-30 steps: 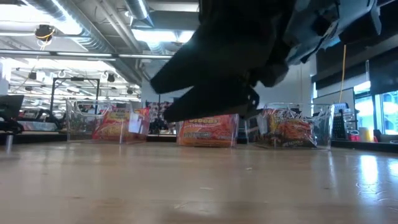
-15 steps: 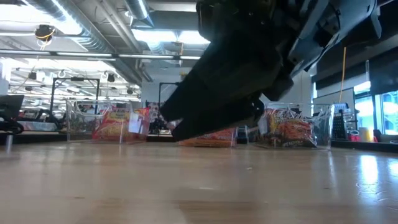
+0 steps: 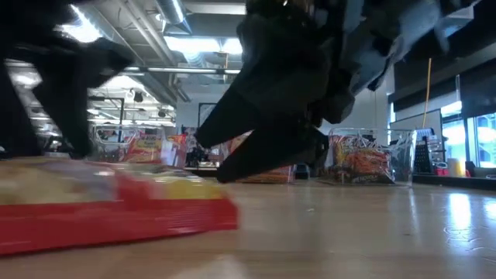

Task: Sort Maruchan noodles
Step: Put the red noodle pack into the left transparent bin

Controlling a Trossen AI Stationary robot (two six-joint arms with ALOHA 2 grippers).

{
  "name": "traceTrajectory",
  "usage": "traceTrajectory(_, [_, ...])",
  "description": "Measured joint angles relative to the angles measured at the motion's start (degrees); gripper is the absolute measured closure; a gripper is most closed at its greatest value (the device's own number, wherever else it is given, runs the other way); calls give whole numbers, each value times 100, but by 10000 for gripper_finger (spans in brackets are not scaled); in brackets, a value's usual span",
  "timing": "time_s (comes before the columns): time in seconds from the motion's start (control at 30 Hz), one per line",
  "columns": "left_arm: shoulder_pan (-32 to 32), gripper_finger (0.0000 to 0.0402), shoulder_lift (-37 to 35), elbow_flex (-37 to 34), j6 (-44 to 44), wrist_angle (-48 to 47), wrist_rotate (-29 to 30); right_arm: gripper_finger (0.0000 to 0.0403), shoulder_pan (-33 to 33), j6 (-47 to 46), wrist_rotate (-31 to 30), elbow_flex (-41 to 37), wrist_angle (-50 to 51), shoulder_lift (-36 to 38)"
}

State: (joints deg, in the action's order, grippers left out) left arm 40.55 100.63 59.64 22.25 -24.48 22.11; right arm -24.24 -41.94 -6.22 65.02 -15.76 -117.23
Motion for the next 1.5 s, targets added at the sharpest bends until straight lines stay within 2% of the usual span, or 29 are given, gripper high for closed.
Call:
traceTrajectory(0.17, [-137,262,-16,675,303,-693,-247,194,360,-517,602,1,-137,54])
traceTrajectory(0.27, [-21,262,-14,771,732,-868,-489,186,549,-777,786,1,-103,22])
traceTrajectory(0.47, [297,262,58,259,1066,-139,49,115,675,-1071,1094,-7,54,-108])
traceTrajectory(0.57, [307,262,43,-63,1186,527,95,84,585,-1237,1140,9,-139,-230])
traceTrajectory(0.73, [236,262,22,-549,1219,1228,100,68,489,-1595,1094,58,-373,-401])
traceTrajectory(0.9, [153,262,19,-871,1212,1693,153,81,469,-1816,1044,67,-567,-466])
traceTrajectory(1.23, [-79,262,26,-934,1173,1897,284,115,436,-1778,1042,38,-1055,-504])
traceTrajectory(1.5, [-203,262,28,-934,1140,1960,280,182,360,-1477,813,38,-1033,-505])
